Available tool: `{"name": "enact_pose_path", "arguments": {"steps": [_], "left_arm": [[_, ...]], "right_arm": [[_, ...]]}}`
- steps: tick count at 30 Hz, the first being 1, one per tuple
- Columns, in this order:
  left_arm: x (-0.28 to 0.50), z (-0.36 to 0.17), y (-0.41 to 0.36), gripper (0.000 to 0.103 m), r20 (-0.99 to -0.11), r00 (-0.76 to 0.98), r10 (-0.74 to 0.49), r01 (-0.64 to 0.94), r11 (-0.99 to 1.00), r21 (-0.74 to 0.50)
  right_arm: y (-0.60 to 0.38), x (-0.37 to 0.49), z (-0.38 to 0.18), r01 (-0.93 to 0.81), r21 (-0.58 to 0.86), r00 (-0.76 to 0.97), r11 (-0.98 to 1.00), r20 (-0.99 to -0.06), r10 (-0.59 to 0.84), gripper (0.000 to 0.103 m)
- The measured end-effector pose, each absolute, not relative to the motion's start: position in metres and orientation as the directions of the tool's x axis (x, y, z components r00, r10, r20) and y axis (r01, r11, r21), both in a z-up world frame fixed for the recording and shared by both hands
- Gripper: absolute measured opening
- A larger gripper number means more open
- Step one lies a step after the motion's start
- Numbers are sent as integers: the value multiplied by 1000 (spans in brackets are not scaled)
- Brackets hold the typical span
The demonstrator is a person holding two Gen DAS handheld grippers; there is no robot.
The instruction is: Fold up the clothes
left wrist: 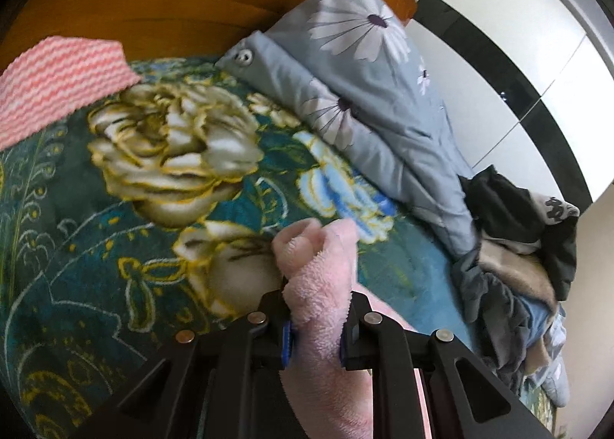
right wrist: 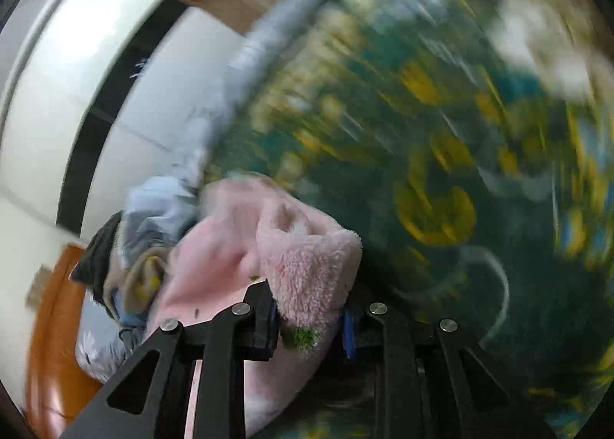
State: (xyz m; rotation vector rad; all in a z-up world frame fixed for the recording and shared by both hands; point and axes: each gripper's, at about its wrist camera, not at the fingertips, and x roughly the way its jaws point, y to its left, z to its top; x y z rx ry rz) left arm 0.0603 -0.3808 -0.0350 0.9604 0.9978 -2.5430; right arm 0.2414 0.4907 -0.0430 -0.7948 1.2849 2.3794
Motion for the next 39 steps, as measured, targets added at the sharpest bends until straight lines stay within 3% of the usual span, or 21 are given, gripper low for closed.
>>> {"name": "enact_pose_path", "arguments": {"steps": [7,10,13,16,23,27,32,39], "left_arm": [[63,-42,-383,21,-678,-735,11,464,-722,-514],[66,-44,-385,24,-690,-724,8,475,-720,-506],[71,-46,-390,38,-703,-710,-22,504,-714,-487],[80,-43,-397,53,-700,-710,-80,543,-694,-472],[94,-29,-386,61,-691,-716,-104,530,-725,-440],[100,-19,-365,61,-680,-728,-88,492,-757,-429],[95,-10,-337,61,-664,-746,-52,443,-784,-436],[81,-3,-304,61,-654,-756,10,381,-806,-453]], "right_arm": [[487,241,-48,-558,616,-758,-557,-651,40,34],[485,241,-50,-574,596,-742,-562,-668,50,45],[475,247,-27,-620,489,-709,-613,-685,171,56],[464,240,4,-577,395,-726,-715,-648,228,57],[480,166,7,-406,330,-703,-852,-709,60,58],[490,154,-6,-339,373,-652,-864,-755,-71,57],[474,161,-7,-128,413,-633,-902,-734,-246,49],[487,135,-22,-144,440,-593,-886,-755,-279,43]]}}
